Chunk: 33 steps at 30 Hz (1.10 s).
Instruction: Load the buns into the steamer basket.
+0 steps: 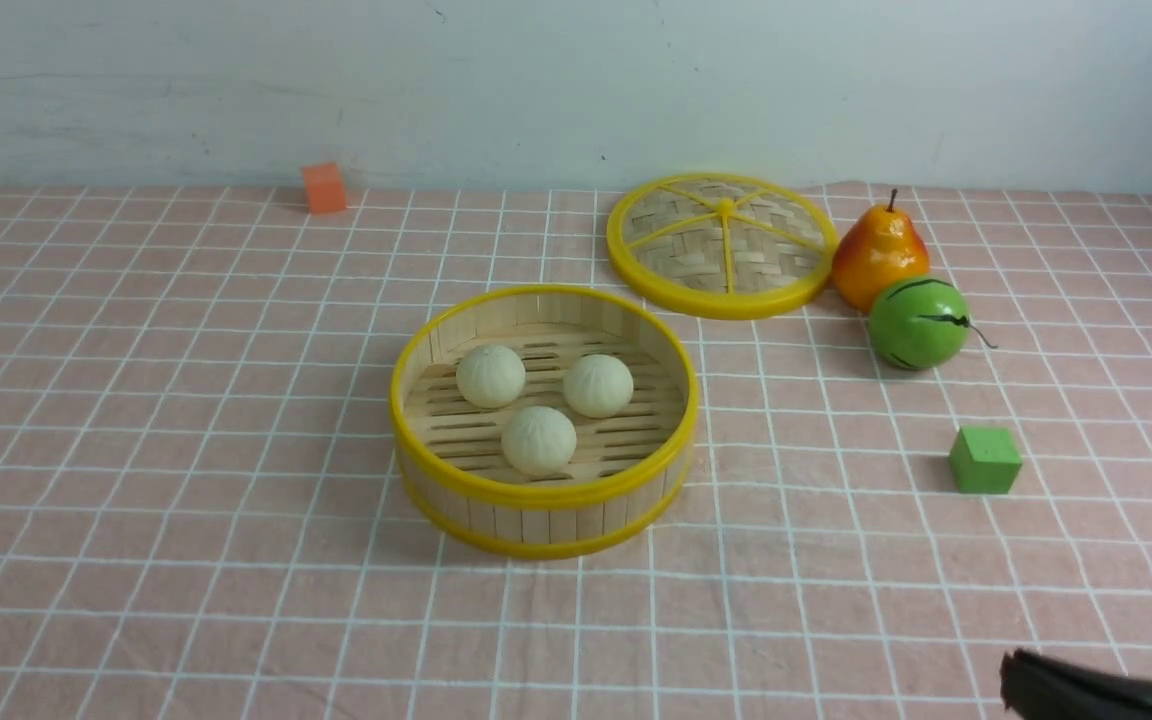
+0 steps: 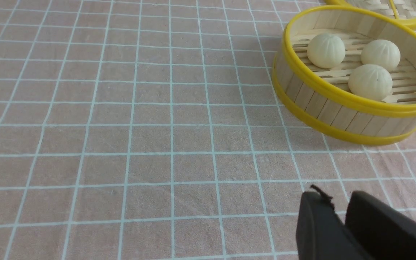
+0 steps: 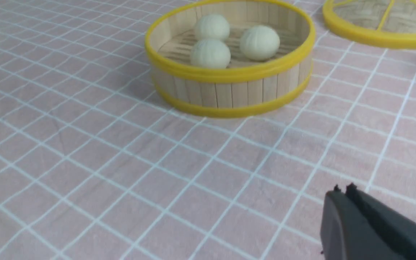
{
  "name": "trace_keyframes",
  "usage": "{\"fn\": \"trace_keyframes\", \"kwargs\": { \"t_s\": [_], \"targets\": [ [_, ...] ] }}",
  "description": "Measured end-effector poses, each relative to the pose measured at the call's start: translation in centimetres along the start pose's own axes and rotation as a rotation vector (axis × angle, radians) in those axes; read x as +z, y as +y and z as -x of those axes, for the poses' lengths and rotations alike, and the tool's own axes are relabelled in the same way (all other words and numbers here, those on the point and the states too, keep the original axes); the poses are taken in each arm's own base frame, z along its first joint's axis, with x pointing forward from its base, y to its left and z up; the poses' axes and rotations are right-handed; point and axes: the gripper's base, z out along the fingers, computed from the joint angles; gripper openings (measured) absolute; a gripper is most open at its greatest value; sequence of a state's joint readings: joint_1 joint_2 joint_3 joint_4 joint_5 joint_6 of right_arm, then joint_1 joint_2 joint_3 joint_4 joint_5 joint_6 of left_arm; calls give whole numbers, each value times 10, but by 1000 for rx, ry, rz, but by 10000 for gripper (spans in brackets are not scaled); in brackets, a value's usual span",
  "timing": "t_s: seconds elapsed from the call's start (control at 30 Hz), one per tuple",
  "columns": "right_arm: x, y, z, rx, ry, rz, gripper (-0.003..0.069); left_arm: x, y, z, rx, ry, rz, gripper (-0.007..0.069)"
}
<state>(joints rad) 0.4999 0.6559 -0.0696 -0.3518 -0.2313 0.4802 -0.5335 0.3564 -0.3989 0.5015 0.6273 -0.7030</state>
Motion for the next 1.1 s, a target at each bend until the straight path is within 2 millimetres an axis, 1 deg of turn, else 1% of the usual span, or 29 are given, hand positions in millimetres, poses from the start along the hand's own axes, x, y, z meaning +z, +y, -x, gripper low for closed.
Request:
{"fn": "trace_keyframes", "kwargs": {
  "t_s": [0.03,0.07,0.1,0.17,0.27,0.37,0.43,0.5,0.63,0.7,0.77,0.9,1.1],
  "targets": [
    [-2,-1,-10,4,16,1,-10,0,0,0,0,0,0,123],
    [-2,-1,-9,4,14,1,-10,0,0,0,0,0,0,123],
    [-4,-2,-21,8,40,0,-10,0,0,0,0,0,0,125],
    [-6,-3,-28,12,63,-6,-10,0,0,0,0,0,0,127],
    [-11,-6,-27,41,37,-33,-8,0,0,0,-1,1,0,128],
    [-20,-14,-22,176,-39,-122,-6,0,0,0,-1,4,2,128],
    [-28,-19,-19,217,-112,-181,-6,0,0,-1,-1,6,4,128],
    [-34,-22,-17,194,-158,-233,-5,0,0,-1,-1,6,4,129],
    [-50,-26,-17,70,-227,-342,-6,0,0,-1,-1,6,4,130],
    [-56,-26,-22,61,-220,-384,-6,0,0,-1,-1,6,4,130],
    [-60,-26,-30,81,-175,-415,-6,0,0,-1,-1,6,4,132],
    [-60,-26,-40,115,-63,-424,-3,0,0,-1,-1,6,4,137],
    [-60,-25,-41,144,-44,-412,0,0,0,-1,-2,7,4,144]
  ]
}}
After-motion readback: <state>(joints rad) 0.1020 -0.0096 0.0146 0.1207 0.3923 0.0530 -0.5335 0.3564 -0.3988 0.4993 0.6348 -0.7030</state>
